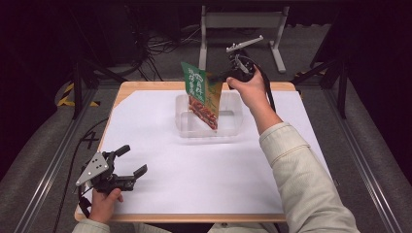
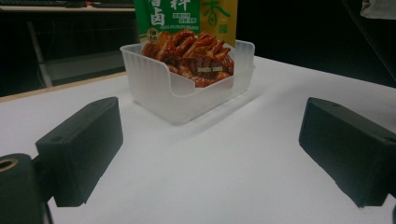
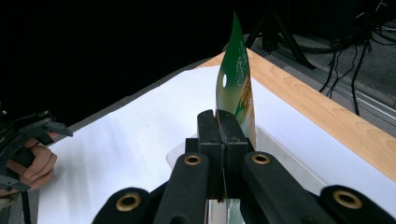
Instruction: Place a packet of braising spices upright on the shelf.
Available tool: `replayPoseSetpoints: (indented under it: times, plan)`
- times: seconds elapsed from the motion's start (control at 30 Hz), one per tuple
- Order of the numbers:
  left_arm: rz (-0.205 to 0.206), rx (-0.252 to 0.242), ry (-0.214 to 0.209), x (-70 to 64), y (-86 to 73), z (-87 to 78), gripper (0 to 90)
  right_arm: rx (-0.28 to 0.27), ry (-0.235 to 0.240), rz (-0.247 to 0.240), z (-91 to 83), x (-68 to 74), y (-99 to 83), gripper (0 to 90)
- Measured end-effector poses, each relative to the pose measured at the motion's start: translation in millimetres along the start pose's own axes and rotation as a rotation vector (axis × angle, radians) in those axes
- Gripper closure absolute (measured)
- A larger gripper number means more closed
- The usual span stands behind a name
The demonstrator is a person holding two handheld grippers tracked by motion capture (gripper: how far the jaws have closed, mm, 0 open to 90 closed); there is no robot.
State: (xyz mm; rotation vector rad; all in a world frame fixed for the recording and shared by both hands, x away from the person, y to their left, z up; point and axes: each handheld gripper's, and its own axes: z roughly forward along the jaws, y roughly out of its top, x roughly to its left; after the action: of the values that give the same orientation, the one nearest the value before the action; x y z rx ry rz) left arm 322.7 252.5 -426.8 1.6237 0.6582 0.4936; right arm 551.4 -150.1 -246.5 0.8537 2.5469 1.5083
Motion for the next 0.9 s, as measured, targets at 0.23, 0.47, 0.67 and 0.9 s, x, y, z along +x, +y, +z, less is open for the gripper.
replayPoseSetpoints:
  times: [0.23,0.47,0.67,0.9]
  plan:
    - [0.000,0.000,0.000,0.0,0.0,0.0,7.0,0.016,0.002,0.008,6.5,-0.2,-3.5,90.0]
    - [0.000,-0.001,0.000,0.1,0.1,-0.2,7.0,0.016,0.005,0.012,7.4,-1.2,-6.1,90.0]
    - [0.001,-0.001,-0.001,-0.3,0.3,0.2,7.0,0.012,0.009,0.022,4.8,-3.7,-10.2,90.0]
    - [0.003,0.003,-0.003,-0.8,0.8,2.3,7.0,0.011,0.010,0.025,1.3,-4.1,-17.3,90.0]
